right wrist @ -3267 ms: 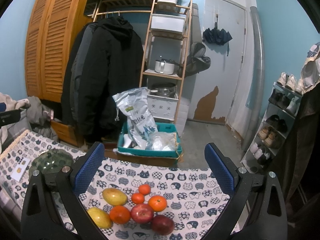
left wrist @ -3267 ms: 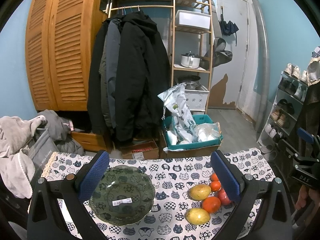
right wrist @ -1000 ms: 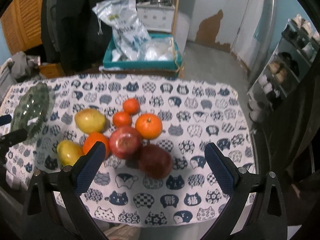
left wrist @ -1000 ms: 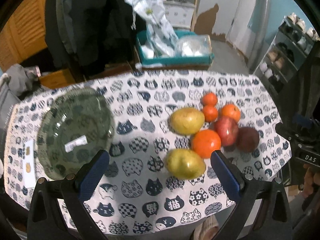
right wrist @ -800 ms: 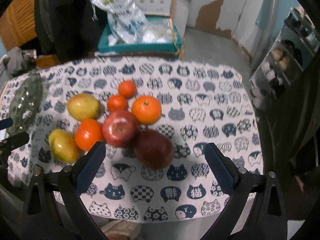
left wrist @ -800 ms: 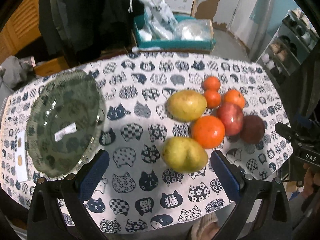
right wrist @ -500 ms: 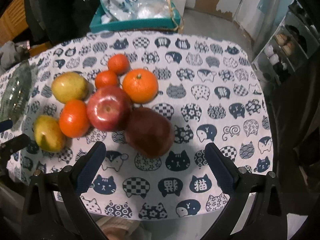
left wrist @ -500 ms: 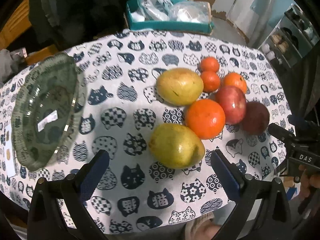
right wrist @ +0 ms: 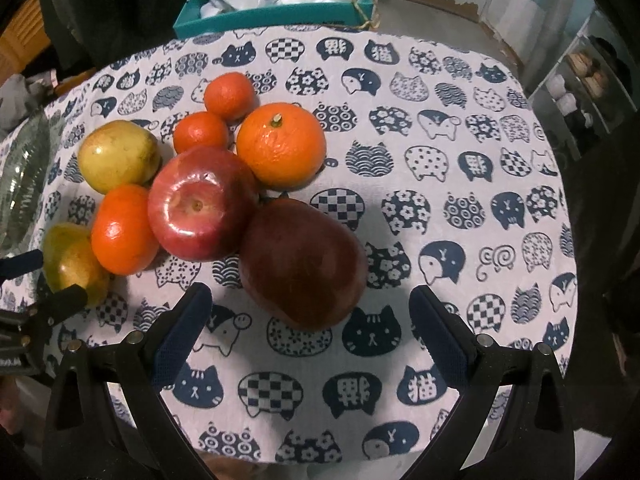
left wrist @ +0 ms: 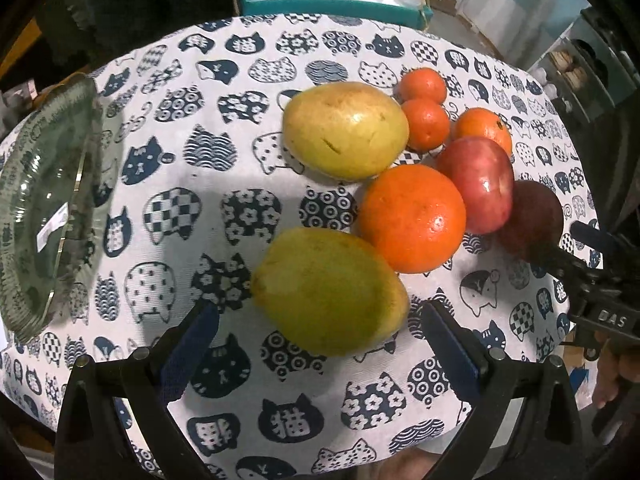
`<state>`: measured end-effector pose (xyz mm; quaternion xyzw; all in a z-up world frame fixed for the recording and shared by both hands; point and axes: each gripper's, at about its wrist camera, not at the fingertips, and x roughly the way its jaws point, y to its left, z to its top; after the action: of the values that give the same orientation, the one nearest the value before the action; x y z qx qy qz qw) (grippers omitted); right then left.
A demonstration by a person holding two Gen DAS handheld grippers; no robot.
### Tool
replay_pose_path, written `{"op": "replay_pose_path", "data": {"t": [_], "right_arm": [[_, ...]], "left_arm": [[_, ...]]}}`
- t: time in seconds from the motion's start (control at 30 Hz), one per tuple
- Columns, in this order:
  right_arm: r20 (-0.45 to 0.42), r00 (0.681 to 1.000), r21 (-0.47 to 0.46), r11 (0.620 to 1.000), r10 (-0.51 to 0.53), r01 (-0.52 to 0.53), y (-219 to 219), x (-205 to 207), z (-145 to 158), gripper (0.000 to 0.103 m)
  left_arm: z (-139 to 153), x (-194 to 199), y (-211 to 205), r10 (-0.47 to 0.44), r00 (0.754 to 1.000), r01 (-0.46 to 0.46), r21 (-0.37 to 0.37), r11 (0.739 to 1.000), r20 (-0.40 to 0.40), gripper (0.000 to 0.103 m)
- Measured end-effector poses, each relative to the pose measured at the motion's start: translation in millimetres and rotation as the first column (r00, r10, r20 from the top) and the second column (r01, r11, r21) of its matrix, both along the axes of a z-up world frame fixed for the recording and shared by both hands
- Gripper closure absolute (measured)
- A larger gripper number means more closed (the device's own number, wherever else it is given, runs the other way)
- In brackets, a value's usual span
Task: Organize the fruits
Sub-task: 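Lower the right tool onto the dark red apple while the left tool lowers onto the yellow mango, then lift the red apple with the right tool while the left tool lifts the mango toward the bowl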
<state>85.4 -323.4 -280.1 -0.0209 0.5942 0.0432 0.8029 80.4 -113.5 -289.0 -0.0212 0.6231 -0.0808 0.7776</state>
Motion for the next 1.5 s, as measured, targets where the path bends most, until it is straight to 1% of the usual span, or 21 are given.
{"op": "replay_pose_path", "data": {"t": [0.07,0.17,0.2,0.23,0.3,0.37,0.43,0.47,0.63,0.8,0.93,1.13,1.3,1.5], "right_arm": [[-0.009,1.0,-0.006,1.0,0.013,-0.013,2,5,-7,0.004],[-0.018,0.999,-0.023,0.999,0.027,-0.027,2,10,-15,0.004],[-0.022,0.999,-0.026,0.999,0.029,-0.029,2,12,-17,0.004],[-0.026,0.999,-0.027,0.999,0.031,-0.031,2,14,-20,0.007],[-0.036,0.999,-0.02,0.999,0.037,-0.037,3,19,-26,0.013],[-0.044,0.998,-0.015,0.999,0.04,-0.041,4,23,-31,0.016],[-0.052,0.998,-0.017,0.999,0.046,-0.047,6,25,-36,0.025],[-0.058,0.997,-0.01,0.999,0.052,-0.052,7,27,-38,0.026],[-0.041,0.998,-0.018,0.998,0.054,-0.054,7,30,-41,0.028],[-0.009,0.999,-0.014,0.999,0.035,-0.036,3,16,-36,0.028],[0.028,0.999,-0.009,1.0,0.024,-0.024,7,5,-25,0.028],[0.085,0.996,0.005,1.0,0.019,-0.02,5,-4,-5,0.028],[0.153,0.988,0.014,1.0,0.016,-0.018,9,-19,19,0.028],[0.231,0.973,0.036,0.999,0.013,-0.022,13,-14,48,0.028]], "left_arm": [[-4,2,-5,-0.01,1.0,0.01,0.0,1.0,-0.006,0.003],[-11,4,-9,-0.022,0.999,0.022,-0.003,1.0,-0.029,0.012],[-14,4,-9,-0.023,0.999,0.023,-0.009,1.0,-0.039,0.017],[-17,4,-9,-0.024,0.998,0.023,-0.022,0.999,-0.051,0.019],[-19,6,-10,-0.026,0.998,0.025,-0.034,0.999,-0.056,0.02],[-19,5,-12,-0.038,0.998,0.036,-0.035,0.999,-0.049,0.022],[-19,5,-12,-0.043,0.998,0.041,-0.036,0.999,-0.047,0.022],[-19,4,-11,-0.043,0.998,0.041,-0.039,0.998,-0.046,0.022],[-19,6,-14,-0.046,0.998,0.044,-0.046,0.998,-0.04,0.023],[-16,1,-6,-0.048,0.998,0.047,-0.043,0.998,-0.027,0.024],[-12,-3,-3,-0.043,0.999,0.043,-0.042,0.998,-0.008,0.024],[2,-8,3,-0.047,0.998,0.048,-0.03,0.998,0.048,0.024],[16,-12,10,-0.035,0.996,0.038,-0.041,0.998,0.084,0.024],[40,-17,20,-0.025,0.988,0.031,-0.04,0.999,0.155,0.024]]}}
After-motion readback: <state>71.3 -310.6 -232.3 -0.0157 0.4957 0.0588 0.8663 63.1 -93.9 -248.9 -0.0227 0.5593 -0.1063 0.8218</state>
